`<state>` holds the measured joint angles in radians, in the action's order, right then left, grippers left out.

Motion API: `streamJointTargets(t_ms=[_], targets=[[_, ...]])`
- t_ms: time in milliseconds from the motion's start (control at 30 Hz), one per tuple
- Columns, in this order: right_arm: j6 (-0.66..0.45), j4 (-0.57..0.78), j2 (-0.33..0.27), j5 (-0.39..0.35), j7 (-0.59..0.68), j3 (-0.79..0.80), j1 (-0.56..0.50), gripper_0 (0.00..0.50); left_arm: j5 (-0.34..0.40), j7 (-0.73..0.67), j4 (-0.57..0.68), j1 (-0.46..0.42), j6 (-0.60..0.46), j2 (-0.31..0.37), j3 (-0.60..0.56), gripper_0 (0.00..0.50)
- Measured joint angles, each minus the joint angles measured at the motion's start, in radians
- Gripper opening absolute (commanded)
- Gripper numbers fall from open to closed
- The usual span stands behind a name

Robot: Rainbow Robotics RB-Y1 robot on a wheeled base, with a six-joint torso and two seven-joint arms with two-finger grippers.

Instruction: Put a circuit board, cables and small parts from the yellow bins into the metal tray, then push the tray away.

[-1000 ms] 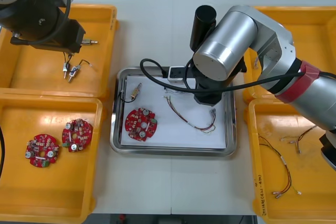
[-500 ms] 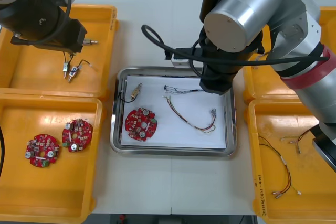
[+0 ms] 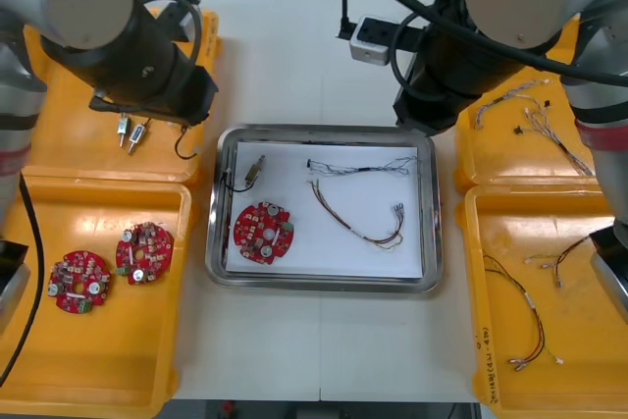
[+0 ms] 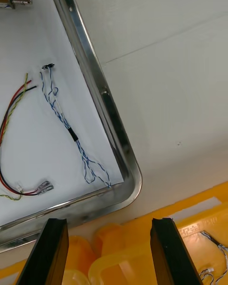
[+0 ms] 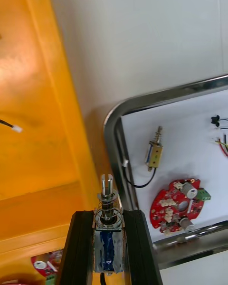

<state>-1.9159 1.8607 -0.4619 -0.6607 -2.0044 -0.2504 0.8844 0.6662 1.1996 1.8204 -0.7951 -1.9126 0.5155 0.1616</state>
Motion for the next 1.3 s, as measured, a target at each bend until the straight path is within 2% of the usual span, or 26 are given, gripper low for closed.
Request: streamJointTargets(t_ms=[67,267,400,633,933,1300], targets=[[0.0,0.034,-0.001,0.003,0.021,0.031,-0.031,0.5,-0.015,-0.024,0.0,0.0,0.0,-0.021,0.028,0.002],[-0.001,0.127,-0.02,0.003,0.214,0.106,-0.126,0.5,-0.037,-0.039,0.0,0.0,0.0,-0.077,0.102,0.001],[-0.001,0.157,-0.039,0.001,0.238,0.162,-0.179,0.5,-0.053,-0.039,-0.001,0.0,0.007,-0.102,0.151,0.0],[-0.001,0.158,-0.072,0.0,0.417,0.255,-0.235,0.5,-0.071,-0.04,-0.068,0.0,0.106,-0.132,0.225,0.001],[-0.001,0.167,-0.105,-0.002,0.465,0.378,-0.318,0.5,-0.101,-0.041,-0.201,-0.001,0.24,-0.14,0.33,0.002],[-0.001,0.197,-0.107,-0.016,0.477,0.561,-0.462,0.5,-0.108,-0.11,-0.294,-0.001,0.336,-0.142,0.38,0.003]])
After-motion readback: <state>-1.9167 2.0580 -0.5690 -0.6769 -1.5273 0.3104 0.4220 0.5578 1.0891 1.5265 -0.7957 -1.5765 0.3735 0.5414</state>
